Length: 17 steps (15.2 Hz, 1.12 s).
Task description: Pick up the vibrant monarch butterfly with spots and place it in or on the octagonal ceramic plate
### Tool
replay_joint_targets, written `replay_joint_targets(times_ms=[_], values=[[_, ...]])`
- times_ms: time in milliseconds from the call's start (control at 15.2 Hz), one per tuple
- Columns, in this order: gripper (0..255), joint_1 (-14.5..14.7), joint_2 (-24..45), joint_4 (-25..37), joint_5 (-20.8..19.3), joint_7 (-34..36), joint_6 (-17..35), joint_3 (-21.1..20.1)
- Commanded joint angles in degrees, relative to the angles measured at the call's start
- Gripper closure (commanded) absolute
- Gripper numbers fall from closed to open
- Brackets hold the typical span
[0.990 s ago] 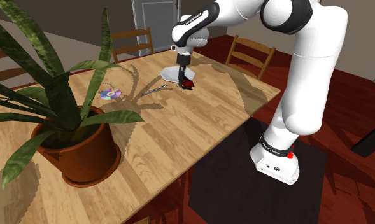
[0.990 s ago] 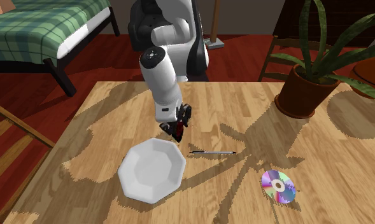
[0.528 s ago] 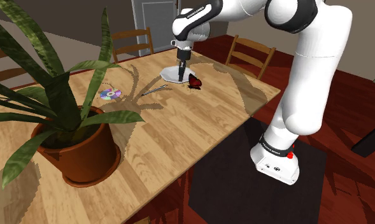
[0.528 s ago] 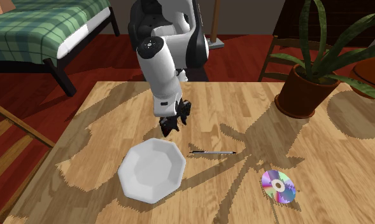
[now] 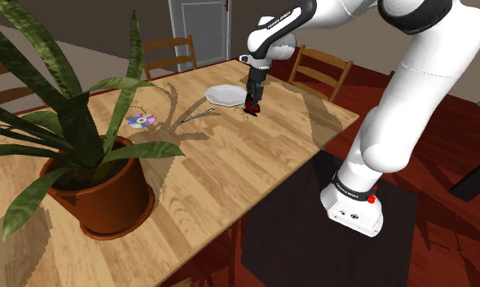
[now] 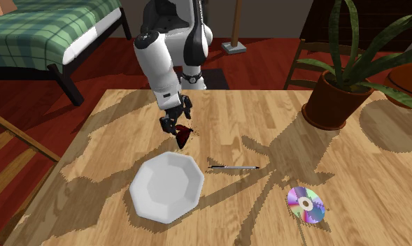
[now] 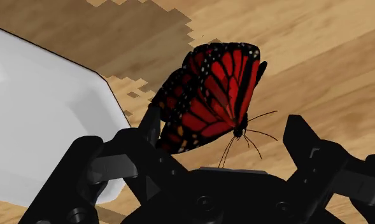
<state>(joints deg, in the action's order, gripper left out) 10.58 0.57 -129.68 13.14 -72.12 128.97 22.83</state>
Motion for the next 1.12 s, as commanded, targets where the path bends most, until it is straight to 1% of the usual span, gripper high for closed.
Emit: replay_joint_targets(times_ms=[0, 528, 990, 1056], values=[[0, -0.98, -2.53, -2.98, -0.84, -5.88, 1.36, 0.97], [0, -0.47, 1.66, -4.82, 2.74, -8.32, 6.77, 0.46], [0, -0.47, 1.66, -4.82, 2.74, -8.32, 6.77, 0.46], [255, -0.46, 1.69, -4.84, 2.78, -8.33, 6.81, 0.45]])
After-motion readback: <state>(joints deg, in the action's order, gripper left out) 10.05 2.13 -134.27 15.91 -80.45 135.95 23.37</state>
